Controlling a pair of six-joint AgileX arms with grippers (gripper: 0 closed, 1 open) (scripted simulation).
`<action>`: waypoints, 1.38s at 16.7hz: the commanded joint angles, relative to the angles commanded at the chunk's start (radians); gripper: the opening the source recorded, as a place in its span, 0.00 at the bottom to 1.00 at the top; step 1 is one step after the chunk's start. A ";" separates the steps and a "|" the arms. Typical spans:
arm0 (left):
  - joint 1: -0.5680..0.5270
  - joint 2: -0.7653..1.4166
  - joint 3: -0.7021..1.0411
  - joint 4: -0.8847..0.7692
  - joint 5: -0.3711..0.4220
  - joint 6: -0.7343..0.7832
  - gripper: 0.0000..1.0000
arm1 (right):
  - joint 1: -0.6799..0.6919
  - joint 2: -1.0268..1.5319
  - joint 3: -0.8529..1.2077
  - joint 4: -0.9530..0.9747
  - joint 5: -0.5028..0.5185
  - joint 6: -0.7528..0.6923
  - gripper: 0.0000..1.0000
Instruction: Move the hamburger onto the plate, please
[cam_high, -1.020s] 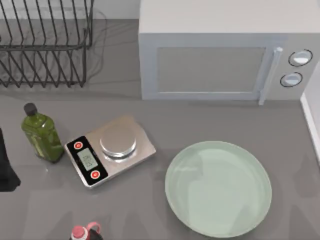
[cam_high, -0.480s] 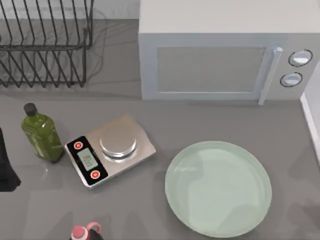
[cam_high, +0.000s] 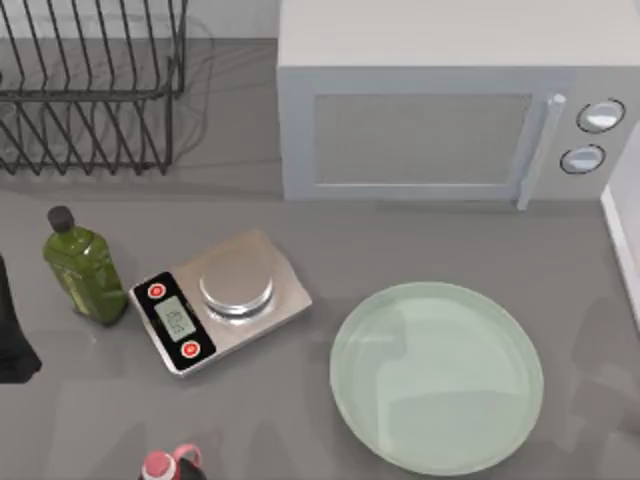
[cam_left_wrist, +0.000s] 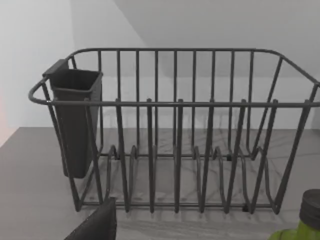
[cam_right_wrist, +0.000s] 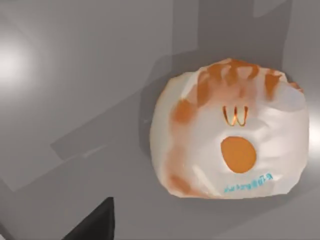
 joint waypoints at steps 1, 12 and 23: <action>0.000 0.000 0.000 0.000 0.000 0.000 1.00 | 0.000 0.002 0.002 -0.002 0.000 -0.002 1.00; 0.000 0.000 0.000 0.000 0.000 0.000 1.00 | 0.002 0.135 -0.135 0.280 0.000 0.004 1.00; 0.000 0.000 0.000 0.000 0.000 0.000 1.00 | 0.004 0.206 -0.202 0.405 0.000 0.005 0.77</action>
